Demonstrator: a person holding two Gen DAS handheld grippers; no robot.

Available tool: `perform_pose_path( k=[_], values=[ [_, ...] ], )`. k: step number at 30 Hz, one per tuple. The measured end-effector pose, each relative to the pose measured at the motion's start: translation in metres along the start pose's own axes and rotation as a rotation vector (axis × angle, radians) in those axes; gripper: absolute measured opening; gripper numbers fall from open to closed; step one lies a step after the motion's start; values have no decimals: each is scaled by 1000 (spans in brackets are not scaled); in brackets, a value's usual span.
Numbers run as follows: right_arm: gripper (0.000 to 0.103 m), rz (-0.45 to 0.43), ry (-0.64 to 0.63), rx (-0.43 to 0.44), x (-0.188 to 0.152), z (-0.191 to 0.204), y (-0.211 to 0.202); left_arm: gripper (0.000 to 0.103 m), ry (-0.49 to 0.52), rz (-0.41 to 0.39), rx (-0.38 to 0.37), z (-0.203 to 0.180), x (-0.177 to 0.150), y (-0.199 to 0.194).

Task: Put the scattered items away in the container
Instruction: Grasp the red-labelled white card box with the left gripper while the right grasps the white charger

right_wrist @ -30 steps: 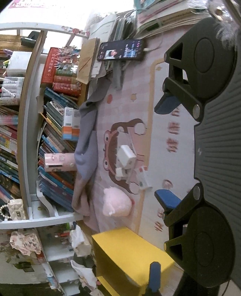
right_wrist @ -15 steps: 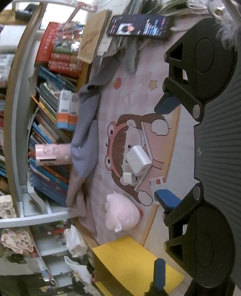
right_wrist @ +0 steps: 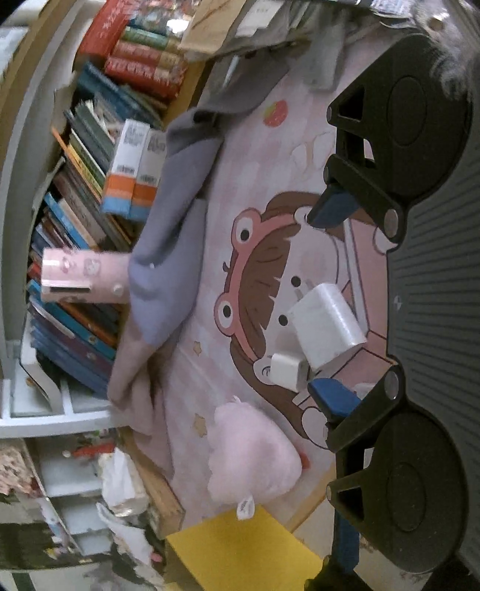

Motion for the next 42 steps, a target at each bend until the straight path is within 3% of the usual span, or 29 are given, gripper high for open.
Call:
perform_pose_path(
  k=[6, 13, 19, 22, 24, 30, 42],
  values=[
    [88, 31, -17, 28, -6, 1, 25, 88, -18, 26, 24, 7, 2, 21],
    [87, 61, -7, 49, -15, -4, 38, 87, -29, 42, 28, 11, 3, 30],
    [77, 70, -4, 81, -19, -1, 44, 86, -14, 34, 26, 11, 5, 34],
    [57, 54, -21, 104, -17, 2, 43, 78, 21, 30, 16, 6, 5, 35],
    [56, 56, -27, 105, -17, 2, 43, 62, 77, 30, 12, 1, 6, 35],
    [56, 74, 16, 74, -19, -6, 34, 30, 123, 32, -33, -7, 8, 32],
    [56, 58, 80, 43, -17, -17, 3, 29, 63, -1, -37, 4, 15, 6]
  ],
)
Point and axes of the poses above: each gripper's, at about its wrist camera, not at the fingertips, and y roughly the way its jaws point, z to its left, x to its top, the point moved 7 cm from there along y, roughly the way its jaws point, and after that the axes turned 7 degrees about -z, right-handed, at the moved point
